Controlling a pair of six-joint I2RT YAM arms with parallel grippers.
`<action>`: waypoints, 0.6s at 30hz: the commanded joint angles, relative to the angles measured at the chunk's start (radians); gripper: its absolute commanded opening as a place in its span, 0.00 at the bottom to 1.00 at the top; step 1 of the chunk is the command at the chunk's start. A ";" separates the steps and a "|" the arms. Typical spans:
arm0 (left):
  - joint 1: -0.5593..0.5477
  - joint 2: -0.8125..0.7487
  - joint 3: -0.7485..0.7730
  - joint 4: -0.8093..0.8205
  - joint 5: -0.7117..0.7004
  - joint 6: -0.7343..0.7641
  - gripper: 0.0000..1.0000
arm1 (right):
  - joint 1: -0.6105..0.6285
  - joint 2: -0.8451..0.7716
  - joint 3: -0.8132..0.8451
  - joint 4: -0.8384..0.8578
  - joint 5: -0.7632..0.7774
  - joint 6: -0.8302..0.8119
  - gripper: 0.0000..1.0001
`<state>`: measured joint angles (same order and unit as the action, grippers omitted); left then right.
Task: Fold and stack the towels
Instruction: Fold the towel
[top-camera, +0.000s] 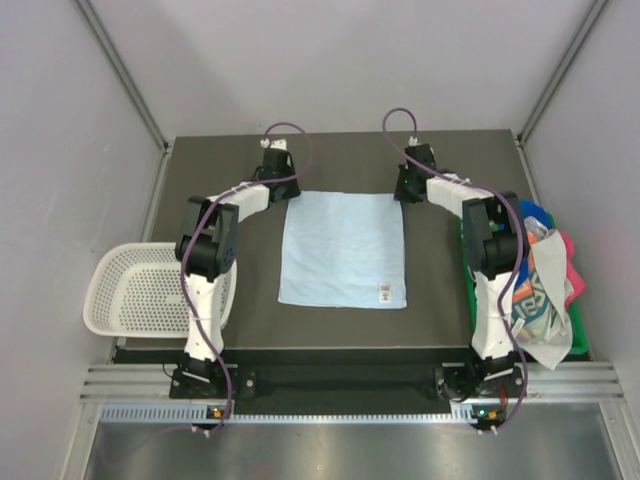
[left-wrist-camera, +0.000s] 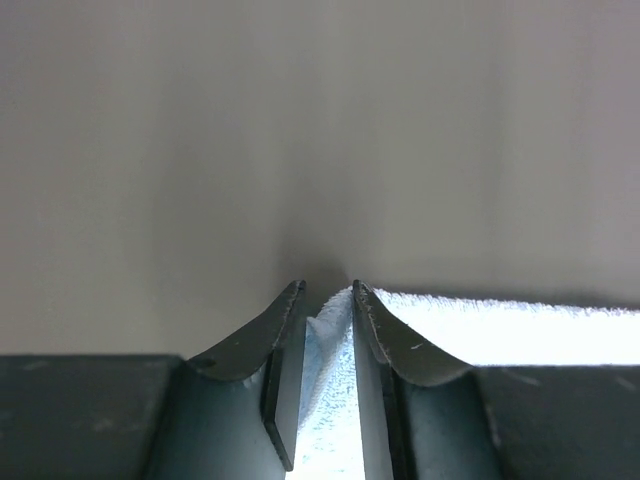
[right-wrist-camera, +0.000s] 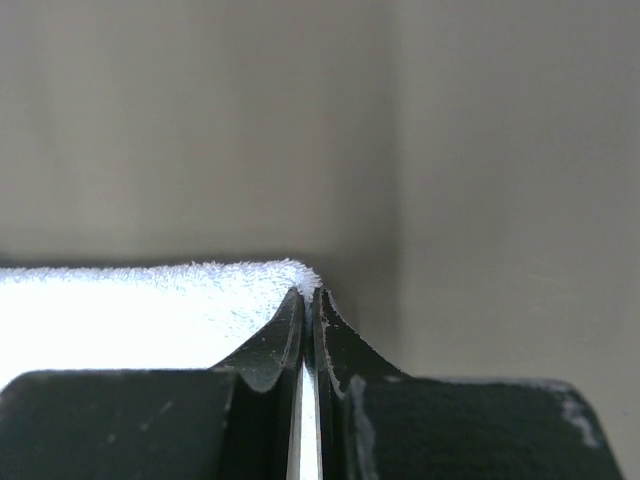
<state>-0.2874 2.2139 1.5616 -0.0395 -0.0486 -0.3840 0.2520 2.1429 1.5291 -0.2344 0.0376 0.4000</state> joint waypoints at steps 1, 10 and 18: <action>0.007 -0.010 -0.055 -0.034 0.026 -0.029 0.30 | -0.010 0.051 0.063 -0.037 -0.005 -0.024 0.00; 0.034 -0.042 -0.071 -0.031 0.013 -0.027 0.29 | -0.016 0.066 0.097 -0.063 -0.002 -0.036 0.00; 0.042 -0.056 -0.066 -0.062 -0.013 -0.001 0.33 | -0.022 0.063 0.097 -0.066 -0.002 -0.036 0.00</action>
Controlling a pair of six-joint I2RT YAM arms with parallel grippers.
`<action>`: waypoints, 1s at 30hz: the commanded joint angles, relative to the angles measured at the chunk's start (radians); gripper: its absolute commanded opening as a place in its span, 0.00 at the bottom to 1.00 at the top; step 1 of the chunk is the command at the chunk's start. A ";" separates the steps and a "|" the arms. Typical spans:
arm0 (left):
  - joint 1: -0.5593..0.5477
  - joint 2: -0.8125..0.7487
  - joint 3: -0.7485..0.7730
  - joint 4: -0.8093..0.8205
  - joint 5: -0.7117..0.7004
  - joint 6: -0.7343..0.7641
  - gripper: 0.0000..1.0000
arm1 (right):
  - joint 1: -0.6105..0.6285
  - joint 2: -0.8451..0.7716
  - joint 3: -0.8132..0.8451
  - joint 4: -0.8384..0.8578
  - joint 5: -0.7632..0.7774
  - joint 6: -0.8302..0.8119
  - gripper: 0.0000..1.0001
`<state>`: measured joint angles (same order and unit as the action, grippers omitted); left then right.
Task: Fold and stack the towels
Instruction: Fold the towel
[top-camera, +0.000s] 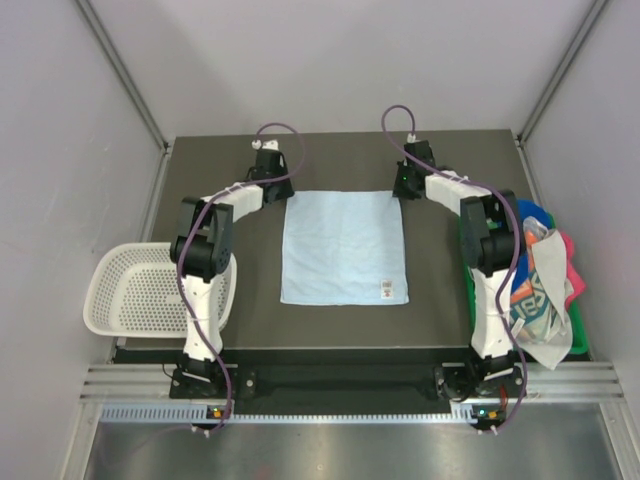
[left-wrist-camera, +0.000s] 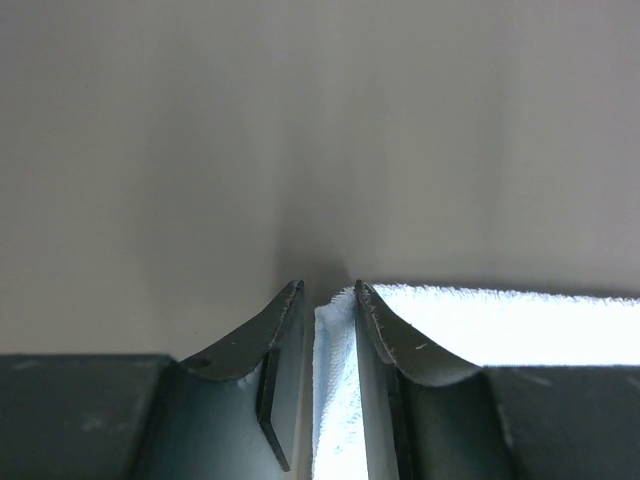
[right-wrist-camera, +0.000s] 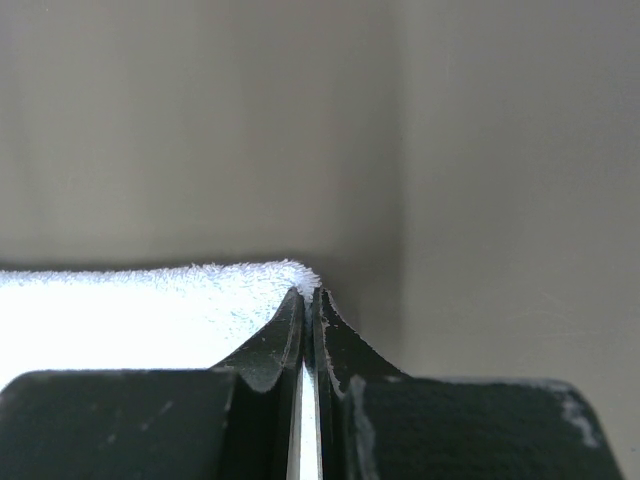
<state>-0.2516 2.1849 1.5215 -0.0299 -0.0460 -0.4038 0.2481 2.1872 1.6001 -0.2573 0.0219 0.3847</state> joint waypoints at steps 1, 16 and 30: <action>0.006 -0.025 -0.024 -0.073 -0.009 0.019 0.32 | -0.018 0.020 0.026 -0.043 0.013 -0.023 0.00; 0.008 0.012 0.008 -0.097 0.040 0.036 0.26 | -0.023 0.022 0.040 -0.054 0.012 -0.032 0.00; 0.008 -0.011 0.029 -0.064 0.067 0.014 0.00 | -0.030 -0.033 0.023 -0.017 -0.013 -0.035 0.00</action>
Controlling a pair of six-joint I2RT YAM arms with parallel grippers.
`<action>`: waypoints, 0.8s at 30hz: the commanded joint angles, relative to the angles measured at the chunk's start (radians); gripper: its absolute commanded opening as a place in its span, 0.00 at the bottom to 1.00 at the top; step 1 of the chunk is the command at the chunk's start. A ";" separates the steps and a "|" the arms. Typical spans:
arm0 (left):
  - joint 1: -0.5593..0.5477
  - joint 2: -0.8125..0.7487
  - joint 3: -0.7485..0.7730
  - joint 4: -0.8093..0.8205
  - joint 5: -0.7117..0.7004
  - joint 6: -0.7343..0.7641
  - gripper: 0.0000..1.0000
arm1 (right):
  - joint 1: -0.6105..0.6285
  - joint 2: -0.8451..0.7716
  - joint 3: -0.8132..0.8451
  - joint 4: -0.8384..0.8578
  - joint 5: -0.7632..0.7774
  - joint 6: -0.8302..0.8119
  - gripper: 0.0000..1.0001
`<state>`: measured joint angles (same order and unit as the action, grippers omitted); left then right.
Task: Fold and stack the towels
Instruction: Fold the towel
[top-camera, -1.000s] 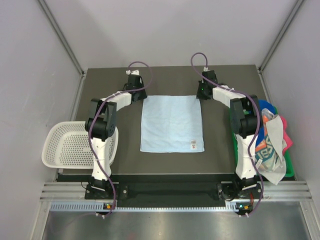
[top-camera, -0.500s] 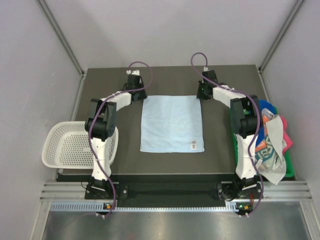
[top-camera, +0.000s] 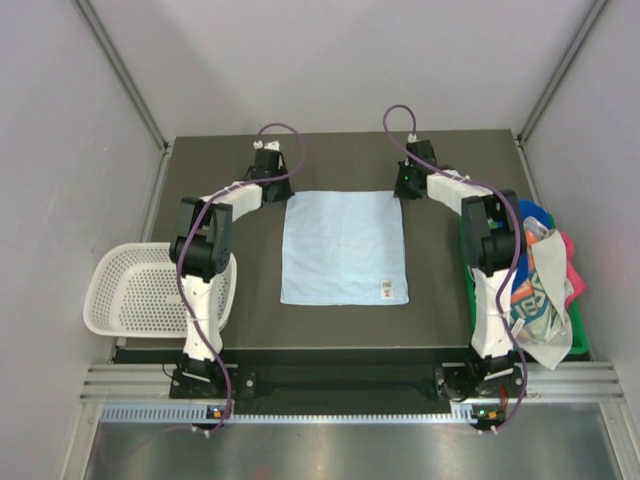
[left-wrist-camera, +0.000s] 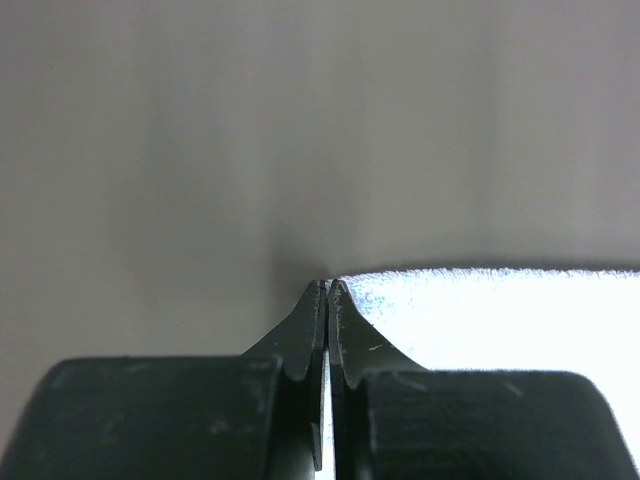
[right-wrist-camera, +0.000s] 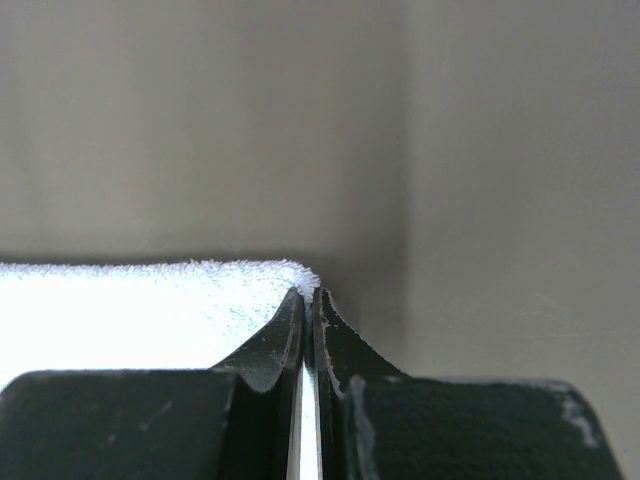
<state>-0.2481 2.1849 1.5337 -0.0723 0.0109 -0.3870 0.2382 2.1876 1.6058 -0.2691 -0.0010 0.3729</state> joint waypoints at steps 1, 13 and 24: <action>0.004 -0.026 0.014 -0.009 0.018 -0.003 0.00 | -0.022 -0.040 0.014 -0.001 0.009 -0.022 0.00; 0.004 -0.142 -0.024 0.063 0.049 -0.023 0.00 | -0.023 -0.187 -0.130 0.154 -0.017 -0.019 0.00; 0.004 -0.175 -0.079 0.104 0.058 -0.039 0.00 | -0.025 -0.241 -0.231 0.238 -0.045 -0.003 0.00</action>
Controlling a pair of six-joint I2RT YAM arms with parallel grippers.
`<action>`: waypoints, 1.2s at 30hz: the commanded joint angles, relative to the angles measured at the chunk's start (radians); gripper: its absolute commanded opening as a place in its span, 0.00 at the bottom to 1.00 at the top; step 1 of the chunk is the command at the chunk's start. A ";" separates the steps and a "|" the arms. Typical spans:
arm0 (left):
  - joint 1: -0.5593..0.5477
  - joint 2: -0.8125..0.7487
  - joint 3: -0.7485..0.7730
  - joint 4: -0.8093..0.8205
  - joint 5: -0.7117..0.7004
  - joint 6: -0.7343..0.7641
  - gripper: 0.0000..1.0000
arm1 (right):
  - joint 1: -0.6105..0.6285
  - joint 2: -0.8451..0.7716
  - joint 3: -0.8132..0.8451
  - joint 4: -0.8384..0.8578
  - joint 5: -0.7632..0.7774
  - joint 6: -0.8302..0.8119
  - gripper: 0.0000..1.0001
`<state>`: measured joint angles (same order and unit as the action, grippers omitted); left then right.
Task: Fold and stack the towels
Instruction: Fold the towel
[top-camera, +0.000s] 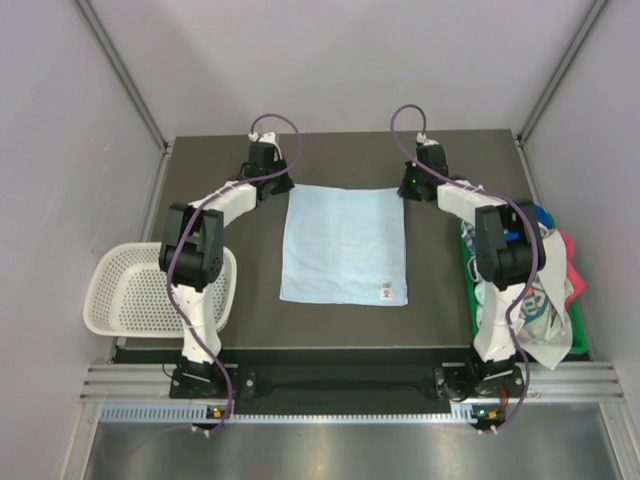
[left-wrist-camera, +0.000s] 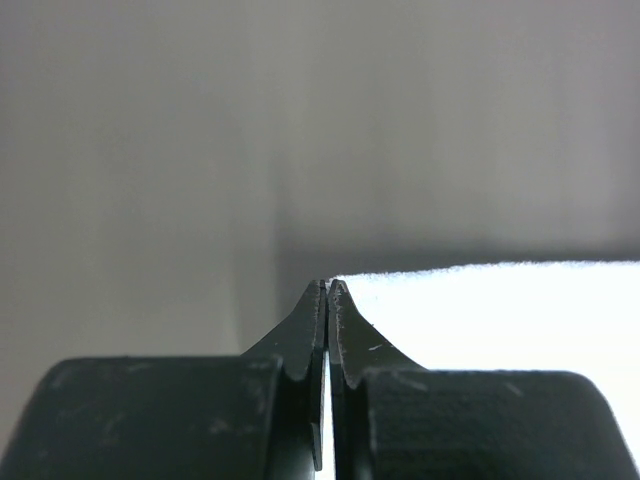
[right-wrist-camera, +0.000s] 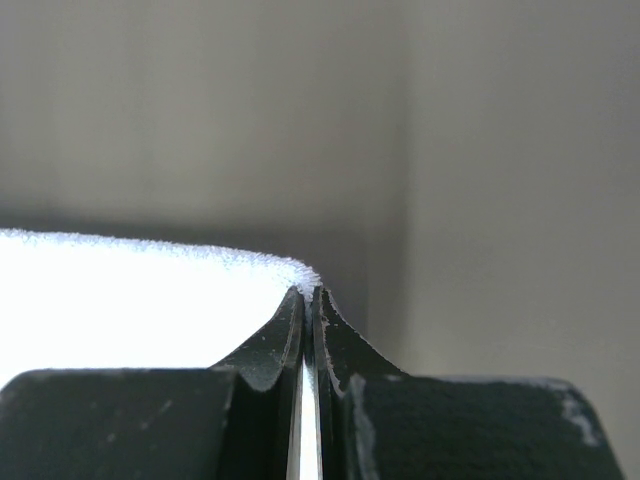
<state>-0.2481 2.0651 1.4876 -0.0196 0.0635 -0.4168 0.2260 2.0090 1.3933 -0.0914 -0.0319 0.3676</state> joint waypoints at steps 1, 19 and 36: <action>0.004 -0.062 -0.042 0.055 -0.001 -0.011 0.00 | -0.013 -0.065 -0.031 0.065 -0.016 0.002 0.00; 0.004 -0.091 -0.093 0.076 0.018 -0.013 0.00 | -0.011 -0.128 -0.129 0.145 -0.025 0.010 0.00; -0.013 -0.347 -0.346 0.026 -0.008 -0.100 0.00 | 0.022 -0.420 -0.480 0.278 0.020 0.067 0.00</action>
<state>-0.2535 1.8042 1.1980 -0.0036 0.0853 -0.4866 0.2371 1.6756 0.9680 0.1139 -0.0460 0.4122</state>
